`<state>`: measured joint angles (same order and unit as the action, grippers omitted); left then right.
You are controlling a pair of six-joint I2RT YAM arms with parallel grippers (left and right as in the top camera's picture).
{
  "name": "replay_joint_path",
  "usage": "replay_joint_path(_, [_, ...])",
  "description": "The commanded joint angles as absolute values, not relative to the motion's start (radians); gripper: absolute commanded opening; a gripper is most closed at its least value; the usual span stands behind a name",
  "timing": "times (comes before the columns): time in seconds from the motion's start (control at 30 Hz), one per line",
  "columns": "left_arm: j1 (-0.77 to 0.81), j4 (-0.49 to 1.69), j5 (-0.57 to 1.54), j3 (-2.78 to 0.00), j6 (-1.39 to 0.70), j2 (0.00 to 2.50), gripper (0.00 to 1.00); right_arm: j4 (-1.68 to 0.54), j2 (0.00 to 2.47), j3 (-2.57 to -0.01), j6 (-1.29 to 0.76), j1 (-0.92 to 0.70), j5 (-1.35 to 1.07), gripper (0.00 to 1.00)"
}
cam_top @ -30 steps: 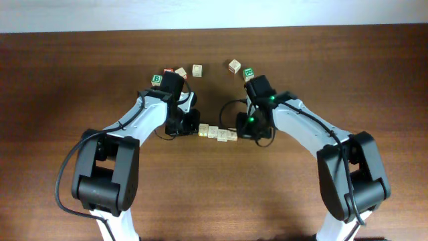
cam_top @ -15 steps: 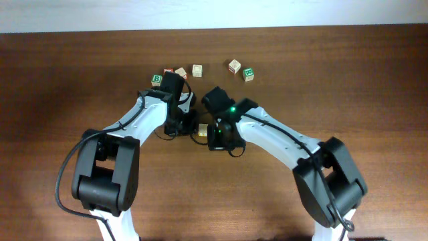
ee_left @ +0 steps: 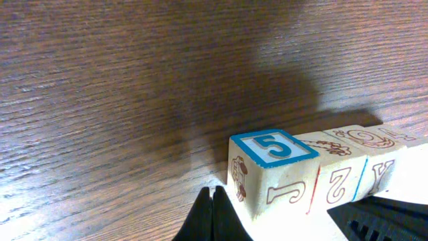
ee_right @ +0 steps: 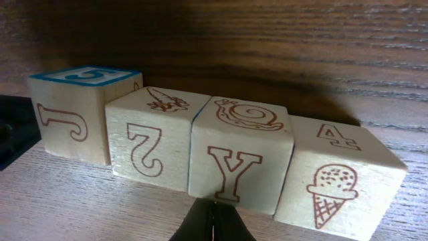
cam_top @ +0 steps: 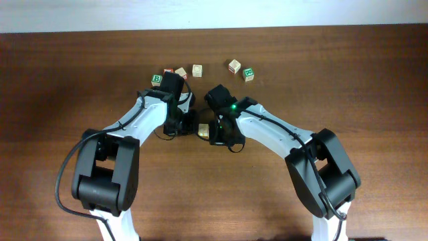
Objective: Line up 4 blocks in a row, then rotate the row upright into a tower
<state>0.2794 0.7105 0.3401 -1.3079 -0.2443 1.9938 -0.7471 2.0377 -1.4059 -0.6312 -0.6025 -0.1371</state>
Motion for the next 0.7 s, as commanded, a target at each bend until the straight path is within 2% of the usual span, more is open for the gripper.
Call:
replay_joint_path(0.0, [0.284,0.712,0.351,-1.305,-0.249,2.001,0.00,-0.740,2.057,-1.399,-0.625,-0.594,-0.116,0.04])
replay_joint_path(0.07, [0.284,0.712,0.351,-1.305,-0.249,2.001,0.00,-0.766,2.045,-1.434,-0.582,-0.593,-0.159,0.04])
replay_joint_path(0.17, [0.284,0.714,0.350,-1.305,-0.249,2.001,0.00,-0.926,1.988,-1.567,-0.554,-0.522,-0.173,0.04])
replay_joint_path(0.27, [0.284,0.711,0.350,-1.305,-0.249,2.001,0.00,-0.962,1.988,-1.524,-0.555,-0.485,-0.173,0.04])
replay_joint_path(0.4, [0.284,0.703,0.350,-1.305,-0.249,2.001,0.00,-0.934,1.989,-1.406,-0.558,-0.485,-0.210,0.04])
replay_joint_path(0.67, [0.284,0.703,0.350,-1.305,-0.249,2.001,0.00,-0.897,2.017,-1.397,-0.559,-0.524,-0.198,0.04])
